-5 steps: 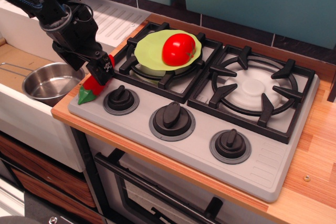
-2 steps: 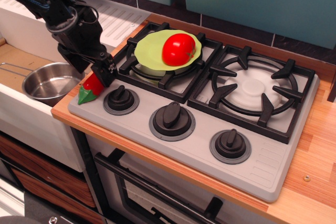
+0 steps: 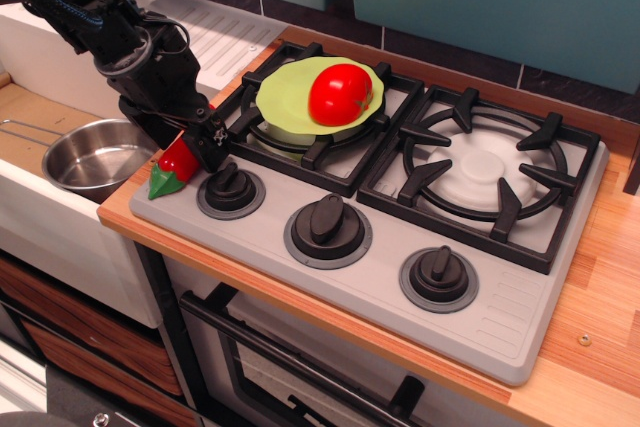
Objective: Put tomato on plate and redpepper in pot or pan in sink
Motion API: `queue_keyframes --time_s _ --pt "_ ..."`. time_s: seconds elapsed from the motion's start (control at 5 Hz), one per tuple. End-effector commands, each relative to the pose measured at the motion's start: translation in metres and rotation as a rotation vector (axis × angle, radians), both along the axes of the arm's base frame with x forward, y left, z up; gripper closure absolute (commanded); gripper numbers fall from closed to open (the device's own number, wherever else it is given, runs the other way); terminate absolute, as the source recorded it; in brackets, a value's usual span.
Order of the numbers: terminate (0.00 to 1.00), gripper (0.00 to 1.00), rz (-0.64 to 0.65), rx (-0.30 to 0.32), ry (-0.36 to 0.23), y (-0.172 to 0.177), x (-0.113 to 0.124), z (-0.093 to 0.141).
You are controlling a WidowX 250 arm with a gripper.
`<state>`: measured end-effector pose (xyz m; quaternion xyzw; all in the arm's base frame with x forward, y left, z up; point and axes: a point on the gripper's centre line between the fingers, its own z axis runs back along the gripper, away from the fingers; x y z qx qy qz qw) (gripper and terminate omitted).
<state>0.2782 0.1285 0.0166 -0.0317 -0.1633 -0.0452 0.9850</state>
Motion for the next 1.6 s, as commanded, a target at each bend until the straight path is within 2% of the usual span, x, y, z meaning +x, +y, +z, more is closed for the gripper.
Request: queue_keyframes --time_s 0.0,0.6,1.0,1.4 --pt "0.0 1.0 -0.009 -0.011 0.034 0.002 0.005 0.012" --pt "0.0 1.0 -0.04 0.023 0.092 0.003 -0.013 0.057" --pt "0.0 1.0 -0.137 -0.011 0.08 0.034 -0.001 0.053" --pt "0.0 1.0 -0.176 -0.015 0.067 0.071 0.012 0.04"
